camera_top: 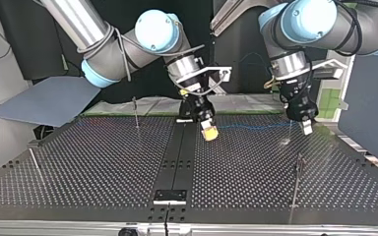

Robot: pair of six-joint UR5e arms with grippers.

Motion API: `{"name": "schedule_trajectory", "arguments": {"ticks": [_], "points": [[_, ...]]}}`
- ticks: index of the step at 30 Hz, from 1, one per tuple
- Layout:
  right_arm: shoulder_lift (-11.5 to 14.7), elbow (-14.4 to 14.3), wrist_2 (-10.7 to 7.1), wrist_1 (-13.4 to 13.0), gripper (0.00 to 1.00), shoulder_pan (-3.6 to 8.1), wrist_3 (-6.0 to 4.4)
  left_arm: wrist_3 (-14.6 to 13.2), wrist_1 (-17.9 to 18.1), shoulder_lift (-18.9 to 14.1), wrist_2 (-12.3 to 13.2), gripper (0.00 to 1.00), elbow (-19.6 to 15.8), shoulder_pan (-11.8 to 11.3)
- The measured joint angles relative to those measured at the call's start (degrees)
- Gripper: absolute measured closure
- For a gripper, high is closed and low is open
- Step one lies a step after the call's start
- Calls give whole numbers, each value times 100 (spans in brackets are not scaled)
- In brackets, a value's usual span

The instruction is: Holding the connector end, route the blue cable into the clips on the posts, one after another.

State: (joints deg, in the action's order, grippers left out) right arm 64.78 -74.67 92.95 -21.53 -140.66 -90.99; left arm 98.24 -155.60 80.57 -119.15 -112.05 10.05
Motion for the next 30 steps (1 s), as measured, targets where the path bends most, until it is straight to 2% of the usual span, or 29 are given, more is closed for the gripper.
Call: {"name": "schedule_trajectory", "arguments": {"ticks": [7, 14, 20, 30], "points": [[-39, 236, -107, 95, 100, 47, -166, -16, -86, -3, 415, 100, 106, -426], [-214, 369, -145, 161, 100, 54, -199, -77, -170, 61, 839, 100, 370, -839], [-256, 456, -155, 168, 100, 59, -202, -85, -207, 185, 1019, 100, 521, -958], [-273, 661, -224, 228, 100, 55, -236, -85, -234, 352, 1281, 100, 629, -1024]]}}
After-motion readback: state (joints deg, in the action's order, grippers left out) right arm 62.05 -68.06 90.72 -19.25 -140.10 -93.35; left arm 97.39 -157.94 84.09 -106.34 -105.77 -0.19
